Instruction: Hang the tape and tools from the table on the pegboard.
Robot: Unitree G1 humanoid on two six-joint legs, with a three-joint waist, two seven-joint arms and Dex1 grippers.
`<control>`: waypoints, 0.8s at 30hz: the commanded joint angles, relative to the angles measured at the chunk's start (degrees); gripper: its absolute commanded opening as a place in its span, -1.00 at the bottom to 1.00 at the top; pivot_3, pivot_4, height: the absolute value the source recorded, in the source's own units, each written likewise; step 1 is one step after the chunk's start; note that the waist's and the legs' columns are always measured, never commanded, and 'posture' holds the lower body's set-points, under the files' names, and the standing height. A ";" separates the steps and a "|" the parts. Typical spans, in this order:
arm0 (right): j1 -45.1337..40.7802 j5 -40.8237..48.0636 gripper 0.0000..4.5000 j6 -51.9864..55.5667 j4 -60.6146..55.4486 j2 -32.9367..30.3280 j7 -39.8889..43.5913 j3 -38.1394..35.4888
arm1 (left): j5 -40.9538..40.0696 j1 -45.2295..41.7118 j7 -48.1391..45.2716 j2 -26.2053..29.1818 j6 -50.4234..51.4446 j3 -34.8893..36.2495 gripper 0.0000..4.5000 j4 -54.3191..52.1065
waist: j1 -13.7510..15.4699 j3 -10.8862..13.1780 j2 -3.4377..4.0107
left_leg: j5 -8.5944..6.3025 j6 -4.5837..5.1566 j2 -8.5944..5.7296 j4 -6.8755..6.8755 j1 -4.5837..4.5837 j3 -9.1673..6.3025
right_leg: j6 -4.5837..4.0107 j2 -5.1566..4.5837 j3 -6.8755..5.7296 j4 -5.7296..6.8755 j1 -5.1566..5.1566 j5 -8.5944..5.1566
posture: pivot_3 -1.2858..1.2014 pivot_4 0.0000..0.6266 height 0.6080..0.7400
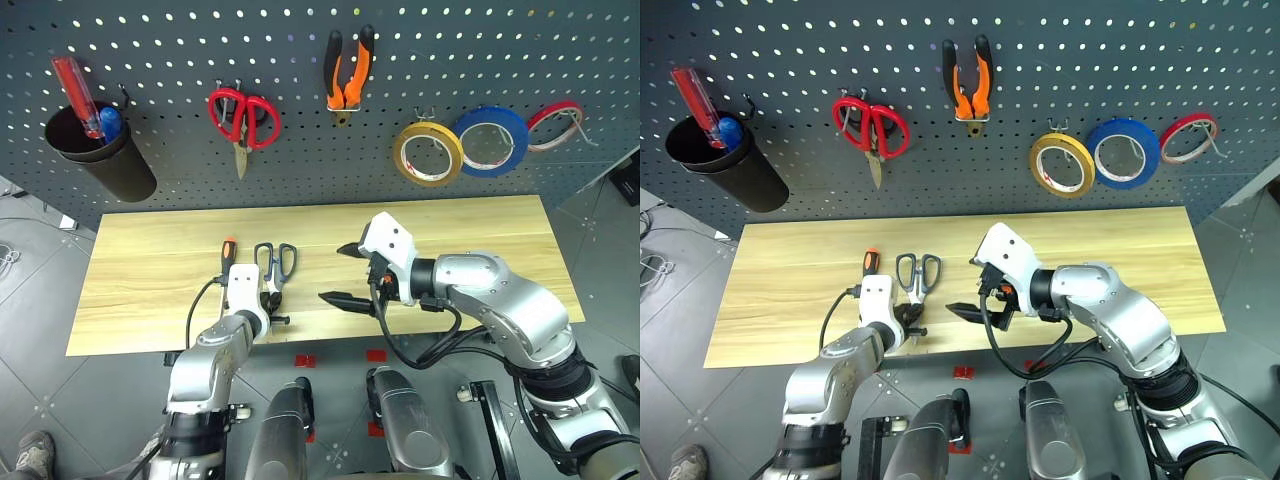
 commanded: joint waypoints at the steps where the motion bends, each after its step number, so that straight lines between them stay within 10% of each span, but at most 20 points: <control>1: 1.16 0.79 1.00 -8.36 -4.18 0.72 0.05 -5.06 | -2.06 4.04 -5.44 2.84 -4.00 -0.85 -0.75 -11.90 | 0.00 0.00 0.01 | 0.00 0.00 0.01 -0.02 -0.01 -0.01 | 0.00 0.00 0.00 -0.03 0.00 0.00 | -0.22 0.12 1.00; 10: -1.63 13.09 1.00 -9.26 -5.65 0.88 2.47 -16.85 | 0.14 5.74 -6.28 7.14 -14.64 1.42 -0.75 -27.63 | -0.05 -0.01 0.01 | -0.01 0.02 0.02 -0.01 -0.08 -0.01 | -0.04 0.00 -0.02 -0.25 0.06 0.15 | -0.23 0.08 1.00; 24: -2.53 11.29 1.00 -13.64 -1.96 -0.24 1.74 -15.92 | 10.61 -0.64 -4.29 11.78 -25.38 1.03 -0.75 -25.88 | -0.39 -0.03 0.01 | 0.00 0.04 0.02 0.04 -0.16 0.04 | -0.02 0.03 -0.04 -0.28 0.03 0.17 | -0.23 0.02 1.00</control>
